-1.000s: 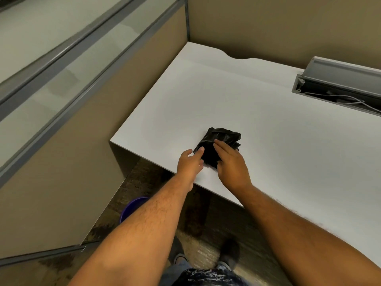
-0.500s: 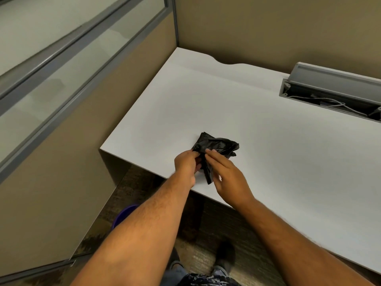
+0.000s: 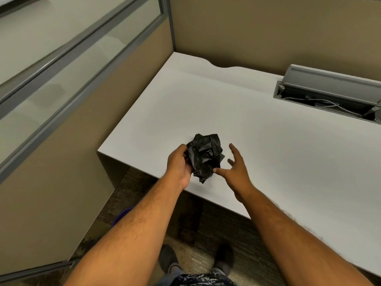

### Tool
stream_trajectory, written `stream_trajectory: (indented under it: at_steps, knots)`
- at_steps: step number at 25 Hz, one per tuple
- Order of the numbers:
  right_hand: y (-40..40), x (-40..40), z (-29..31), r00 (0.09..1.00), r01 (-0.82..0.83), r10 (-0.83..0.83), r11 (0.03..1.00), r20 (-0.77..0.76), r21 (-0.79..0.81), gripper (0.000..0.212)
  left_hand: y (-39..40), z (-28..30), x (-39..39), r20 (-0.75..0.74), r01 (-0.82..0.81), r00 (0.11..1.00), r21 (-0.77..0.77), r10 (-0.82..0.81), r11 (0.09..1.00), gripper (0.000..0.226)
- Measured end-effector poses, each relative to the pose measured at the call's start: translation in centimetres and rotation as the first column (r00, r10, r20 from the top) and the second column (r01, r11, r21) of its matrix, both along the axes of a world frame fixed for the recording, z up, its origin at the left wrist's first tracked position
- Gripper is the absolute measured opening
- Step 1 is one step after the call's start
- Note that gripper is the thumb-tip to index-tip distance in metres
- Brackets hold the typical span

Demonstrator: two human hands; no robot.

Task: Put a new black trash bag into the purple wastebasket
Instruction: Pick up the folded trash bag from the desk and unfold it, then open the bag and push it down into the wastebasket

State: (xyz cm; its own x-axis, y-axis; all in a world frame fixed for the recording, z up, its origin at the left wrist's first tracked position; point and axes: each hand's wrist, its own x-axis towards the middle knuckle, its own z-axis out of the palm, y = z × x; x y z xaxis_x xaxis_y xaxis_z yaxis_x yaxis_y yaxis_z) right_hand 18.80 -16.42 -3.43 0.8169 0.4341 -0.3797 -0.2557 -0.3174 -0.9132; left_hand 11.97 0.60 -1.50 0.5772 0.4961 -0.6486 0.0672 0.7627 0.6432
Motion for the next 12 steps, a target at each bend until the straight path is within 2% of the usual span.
stream_trajectory:
  at_steps: [6, 11, 12]
  knots:
    - [-0.7, -0.8, -0.4, 0.934, -0.08, 0.163, 0.963, -0.317, 0.258, 0.077, -1.0, 1.7, -1.8, -0.012, 0.033, 0.999, -0.021, -0.033, 0.999, 0.033]
    - [-0.1, -3.1, -0.6, 0.903, -0.14, 0.28, 0.909, -0.325, 0.394, 0.028, -1.3, 2.4, -5.9, -0.043, -0.135, 0.99, -0.034, 0.133, 0.99, 0.028]
    - [0.2, -3.7, -0.5, 0.903, -0.154, 0.293, 0.904, -0.314, 0.399, 0.026, -1.3, 2.5, -7.0, -0.058, -0.172, 0.984, -0.031, 0.17, 0.985, 0.028]
